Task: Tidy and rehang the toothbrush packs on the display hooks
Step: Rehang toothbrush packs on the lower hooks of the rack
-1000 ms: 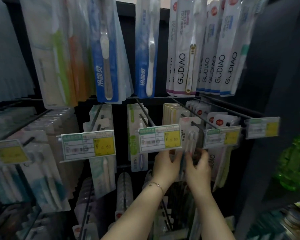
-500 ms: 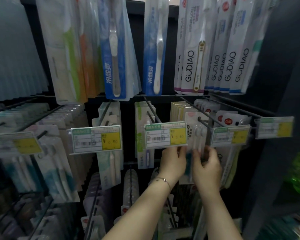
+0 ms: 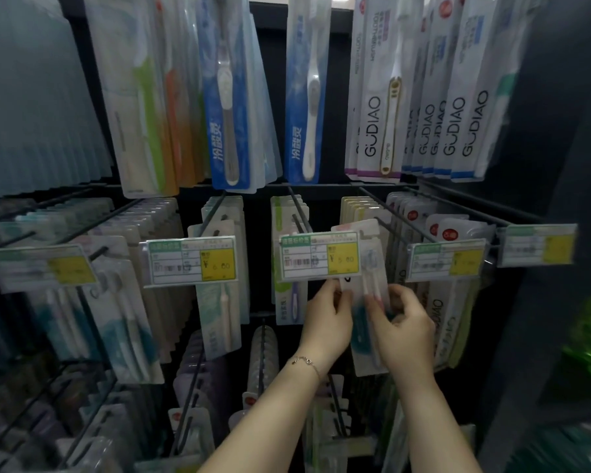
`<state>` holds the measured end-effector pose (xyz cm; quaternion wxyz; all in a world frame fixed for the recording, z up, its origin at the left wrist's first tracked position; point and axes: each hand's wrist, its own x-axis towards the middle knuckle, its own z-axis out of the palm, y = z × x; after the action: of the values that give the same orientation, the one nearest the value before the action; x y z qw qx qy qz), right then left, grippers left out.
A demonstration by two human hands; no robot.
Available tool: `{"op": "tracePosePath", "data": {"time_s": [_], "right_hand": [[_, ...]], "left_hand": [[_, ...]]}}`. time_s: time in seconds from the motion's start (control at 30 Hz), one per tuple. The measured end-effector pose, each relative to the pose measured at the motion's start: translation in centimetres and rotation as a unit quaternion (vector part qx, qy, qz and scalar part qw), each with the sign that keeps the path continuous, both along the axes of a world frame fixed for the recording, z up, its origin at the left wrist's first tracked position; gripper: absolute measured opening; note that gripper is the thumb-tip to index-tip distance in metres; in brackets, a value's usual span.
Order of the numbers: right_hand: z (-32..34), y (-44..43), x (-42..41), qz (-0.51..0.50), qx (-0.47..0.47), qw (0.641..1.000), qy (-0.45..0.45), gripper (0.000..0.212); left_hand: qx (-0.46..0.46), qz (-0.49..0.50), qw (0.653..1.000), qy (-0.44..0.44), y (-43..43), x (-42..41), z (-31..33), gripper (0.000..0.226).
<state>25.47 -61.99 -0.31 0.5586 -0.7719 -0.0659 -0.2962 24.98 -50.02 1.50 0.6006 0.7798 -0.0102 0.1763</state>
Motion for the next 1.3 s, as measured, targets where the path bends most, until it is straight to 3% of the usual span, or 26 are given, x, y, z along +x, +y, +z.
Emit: {"op": "tracePosePath", "data": {"time_s": [0.1,0.5,0.73,1.13,1.3], "right_hand": [[0.3,0.2,-1.0,0.031,-0.007,0.999,0.005,0.01],[-0.4,3.6,-3.1,0.147,0.035,0.985,0.082,0.016],[-1.1,7.3,-5.1,0.205,0.058,0.969,0.124,0.015],[-2.1,14.6,-10.3,0.157,0.035,0.976,0.149,0.011],[-3.7,17.8,-12.8,0.144,0.081,0.976,0.14,0.011]], "left_hand": [[0.003,0.024,1.0,0.005,0.4,-0.7,-0.3,0.018],[-0.007,0.146,0.989,-0.016,4.1,-4.9,-1.8,0.024],[0.009,0.158,0.987,-0.013,8.1,-7.5,-2.4,0.022],[0.036,0.136,0.989,0.034,15.1,-13.3,-3.1,0.023],[0.031,0.099,0.994,0.044,18.4,-15.5,-3.9,0.013]]}}
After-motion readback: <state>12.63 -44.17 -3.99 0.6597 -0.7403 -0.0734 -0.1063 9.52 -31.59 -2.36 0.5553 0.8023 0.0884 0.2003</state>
